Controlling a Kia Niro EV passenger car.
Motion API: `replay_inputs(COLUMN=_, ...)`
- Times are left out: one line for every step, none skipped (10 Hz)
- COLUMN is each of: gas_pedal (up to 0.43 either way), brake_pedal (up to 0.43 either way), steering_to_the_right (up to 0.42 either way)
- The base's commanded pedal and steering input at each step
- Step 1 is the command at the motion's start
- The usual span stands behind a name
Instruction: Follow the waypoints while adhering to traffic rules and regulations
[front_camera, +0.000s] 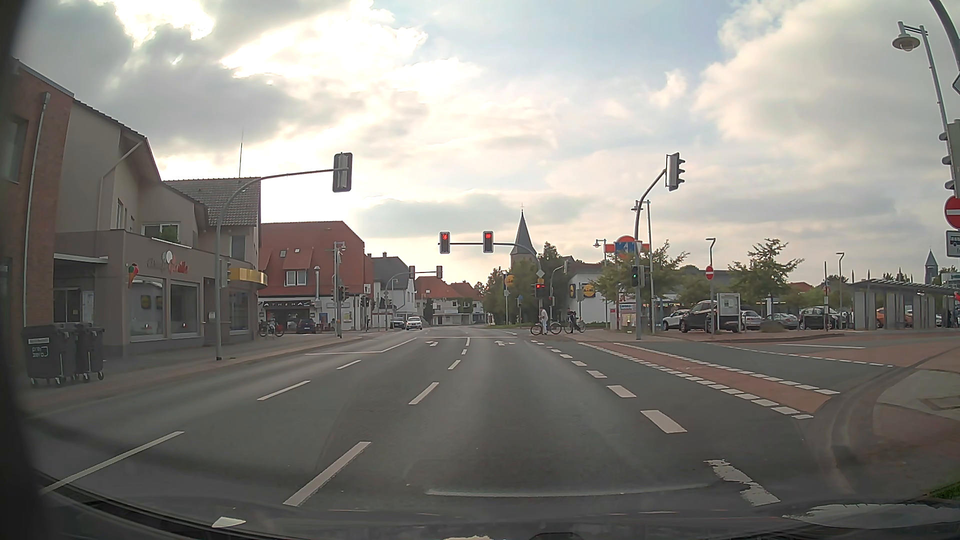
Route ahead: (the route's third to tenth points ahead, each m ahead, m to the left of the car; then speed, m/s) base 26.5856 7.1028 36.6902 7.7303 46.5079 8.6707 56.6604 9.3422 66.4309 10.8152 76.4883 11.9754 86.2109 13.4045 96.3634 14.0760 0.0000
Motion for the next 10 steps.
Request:
replay_inputs(gas_pedal=0.0, brake_pedal=0.22, steering_to_the_right=-0.005)
replay_inputs(gas_pedal=0.0, brake_pedal=0.22, steering_to_the_right=-0.005)
replay_inputs(gas_pedal=0.0, brake_pedal=0.22, steering_to_the_right=-0.005)
replay_inputs(gas_pedal=0.0, brake_pedal=0.22, steering_to_the_right=-0.005)
replay_inputs(gas_pedal=0.0, brake_pedal=0.22, steering_to_the_right=-0.005)
replay_inputs(gas_pedal=0.0, brake_pedal=0.22, steering_to_the_right=-0.005)
replay_inputs(gas_pedal=0.0, brake_pedal=0.22, steering_to_the_right=-0.005)
replay_inputs(gas_pedal=0.0, brake_pedal=0.22, steering_to_the_right=-0.005)
replay_inputs(gas_pedal=0.0, brake_pedal=0.22, steering_to_the_right=-0.005)
replay_inputs(gas_pedal=0.0, brake_pedal=0.22, steering_to_the_right=-0.005)
